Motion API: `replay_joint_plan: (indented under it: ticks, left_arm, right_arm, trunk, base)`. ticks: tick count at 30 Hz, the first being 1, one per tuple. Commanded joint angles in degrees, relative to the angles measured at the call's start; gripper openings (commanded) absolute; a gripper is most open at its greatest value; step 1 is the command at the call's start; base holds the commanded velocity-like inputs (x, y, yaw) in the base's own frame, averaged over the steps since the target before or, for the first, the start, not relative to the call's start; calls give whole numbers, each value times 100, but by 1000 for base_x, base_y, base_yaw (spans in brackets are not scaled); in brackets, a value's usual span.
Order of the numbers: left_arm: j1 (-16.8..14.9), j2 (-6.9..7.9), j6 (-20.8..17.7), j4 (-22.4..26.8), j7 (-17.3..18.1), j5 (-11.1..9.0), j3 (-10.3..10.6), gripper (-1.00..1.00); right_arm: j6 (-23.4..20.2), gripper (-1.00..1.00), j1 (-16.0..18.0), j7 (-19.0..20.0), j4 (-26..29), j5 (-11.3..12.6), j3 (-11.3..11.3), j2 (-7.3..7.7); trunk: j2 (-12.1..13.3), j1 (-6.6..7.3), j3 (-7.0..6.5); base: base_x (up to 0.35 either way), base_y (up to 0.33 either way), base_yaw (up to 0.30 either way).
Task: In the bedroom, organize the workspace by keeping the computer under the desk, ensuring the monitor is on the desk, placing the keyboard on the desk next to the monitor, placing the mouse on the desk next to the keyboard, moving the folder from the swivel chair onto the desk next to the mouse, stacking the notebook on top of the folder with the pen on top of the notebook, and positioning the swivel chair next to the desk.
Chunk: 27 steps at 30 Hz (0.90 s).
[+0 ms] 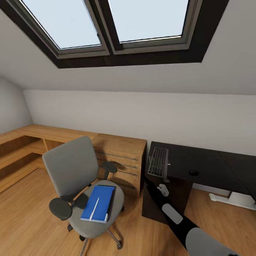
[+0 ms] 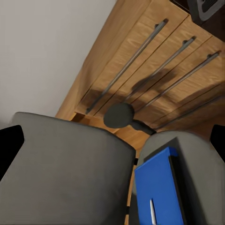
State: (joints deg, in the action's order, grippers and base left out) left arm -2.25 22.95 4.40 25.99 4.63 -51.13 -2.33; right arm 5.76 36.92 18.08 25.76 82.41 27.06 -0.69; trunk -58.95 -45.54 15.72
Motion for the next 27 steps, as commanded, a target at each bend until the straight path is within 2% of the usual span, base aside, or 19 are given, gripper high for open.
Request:
replay_joint_plan:
  ticks: [1, 2, 4, 8, 14, 27]
  left_arm:
    - [-3, 239, -249, 155, 38, -147, -8, 100]
    - [-3, 256, -312, 162, 38, -178, -9, 100]
    - [-3, 299, -521, 179, 38, -417, -23, 100]
    - [-3, 313, -598, 185, 43, -565, -29, 100]
    - [-3, 315, -621, 187, 46, -616, -30, 100]
    - [-3, 292, -625, 188, 39, -646, -32, 100]
  right_arm:
    - [43, 100, 8, 26, -6, 69, 46, 68]
    - [44, 100, 8, 26, -7, 70, 46, 75]
    - [50, 100, 8, 28, -3, 72, 45, 96]
    - [87, 100, 8, 25, -2, 79, 41, 100]
    - [254, 100, 8, 24, -1, 82, 44, 96]
    - [294, 100, 8, 21, -7, 82, 45, 87]
  trunk:
    - [-47, -23, 26]
    - [-87, -45, 44]
    - [-167, -89, 80]
    - [-327, -177, 151]
    - [-568, -309, 255]
    - [-1089, -594, 457]
  base:
    - [0, 0, 0]
    - [0, 0, 0]
    - [0, 0, 0]
    - [0, 0, 0]
    - [0, 0, -54]
    - [0, 0, -199]
